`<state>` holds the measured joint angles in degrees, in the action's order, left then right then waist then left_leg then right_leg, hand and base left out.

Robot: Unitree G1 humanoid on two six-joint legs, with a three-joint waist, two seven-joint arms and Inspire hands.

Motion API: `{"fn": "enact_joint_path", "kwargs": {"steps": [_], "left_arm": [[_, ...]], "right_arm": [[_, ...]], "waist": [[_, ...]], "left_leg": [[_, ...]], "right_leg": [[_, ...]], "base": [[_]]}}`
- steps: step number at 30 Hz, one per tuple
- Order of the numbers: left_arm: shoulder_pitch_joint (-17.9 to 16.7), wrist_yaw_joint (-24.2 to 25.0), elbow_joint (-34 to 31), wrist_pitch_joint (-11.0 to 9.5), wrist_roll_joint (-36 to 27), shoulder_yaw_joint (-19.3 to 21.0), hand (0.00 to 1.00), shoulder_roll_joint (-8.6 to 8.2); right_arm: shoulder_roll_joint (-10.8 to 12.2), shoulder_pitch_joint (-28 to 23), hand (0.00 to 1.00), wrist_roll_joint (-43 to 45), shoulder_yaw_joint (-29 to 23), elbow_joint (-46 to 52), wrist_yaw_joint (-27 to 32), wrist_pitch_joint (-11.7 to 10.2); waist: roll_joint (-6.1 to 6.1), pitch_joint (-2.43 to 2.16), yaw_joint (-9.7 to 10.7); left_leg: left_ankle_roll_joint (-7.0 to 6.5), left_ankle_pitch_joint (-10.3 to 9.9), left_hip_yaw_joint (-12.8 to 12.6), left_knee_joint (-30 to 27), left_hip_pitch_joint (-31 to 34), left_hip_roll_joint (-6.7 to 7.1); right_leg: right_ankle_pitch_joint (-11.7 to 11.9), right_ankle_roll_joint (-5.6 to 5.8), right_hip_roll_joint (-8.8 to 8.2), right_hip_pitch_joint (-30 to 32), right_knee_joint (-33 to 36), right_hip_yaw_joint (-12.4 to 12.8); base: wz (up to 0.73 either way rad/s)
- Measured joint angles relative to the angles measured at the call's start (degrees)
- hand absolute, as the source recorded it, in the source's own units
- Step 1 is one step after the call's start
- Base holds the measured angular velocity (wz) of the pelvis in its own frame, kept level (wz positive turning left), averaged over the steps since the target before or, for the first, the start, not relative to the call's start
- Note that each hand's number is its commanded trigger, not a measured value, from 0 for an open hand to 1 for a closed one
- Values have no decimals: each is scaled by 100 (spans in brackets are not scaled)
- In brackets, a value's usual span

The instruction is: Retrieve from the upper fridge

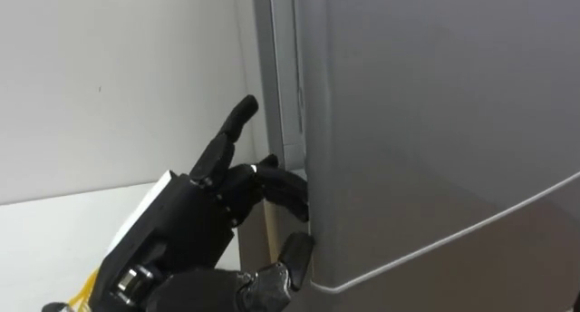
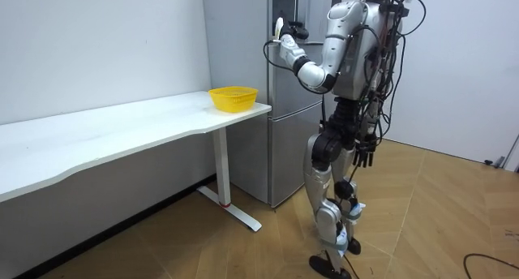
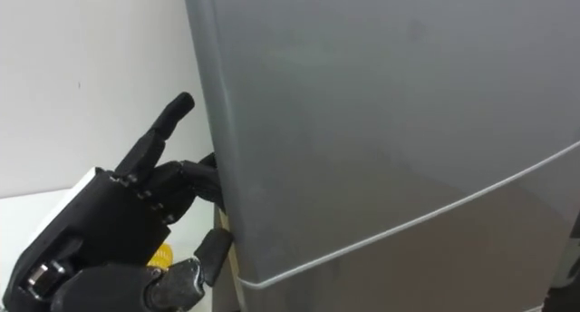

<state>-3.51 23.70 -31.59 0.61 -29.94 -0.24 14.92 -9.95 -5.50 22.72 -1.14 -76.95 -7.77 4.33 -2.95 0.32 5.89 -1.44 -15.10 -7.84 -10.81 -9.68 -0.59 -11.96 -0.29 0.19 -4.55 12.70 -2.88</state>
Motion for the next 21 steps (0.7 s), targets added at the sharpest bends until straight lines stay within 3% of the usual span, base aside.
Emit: {"fn": "enact_joint_path", "kwargs": {"steps": [8, 14, 21], "left_arm": [[10, 276, 0, -20, -367, -203, 0, 39], [239, 406, -1, -29, -444, -470, 0, 54], [563, 560, -12, -26, -437, -711, 0, 62]], "right_arm": [[1, -7, 0, -2, 1, 2, 14, -6], [-9, -13, 0, 2, -10, 20, 88, -4], [-85, -22, 0, 1, -12, 63, 85, 8]], "waist": [[29, 7, 11], [57, 9, 64], [8, -22, 308]], "left_leg": [[0, 0, -6, -1, 1, 6], [0, 0, -73, -1, 27, 3], [0, 0, -169, 1, 31, -13]], "right_leg": [[21, 12, -8, -6, 12, 1], [23, 13, 4, 63, 6, 95], [40, 3, 35, 127, 13, 171]], "base": [[0], [-6], [-11]]}}
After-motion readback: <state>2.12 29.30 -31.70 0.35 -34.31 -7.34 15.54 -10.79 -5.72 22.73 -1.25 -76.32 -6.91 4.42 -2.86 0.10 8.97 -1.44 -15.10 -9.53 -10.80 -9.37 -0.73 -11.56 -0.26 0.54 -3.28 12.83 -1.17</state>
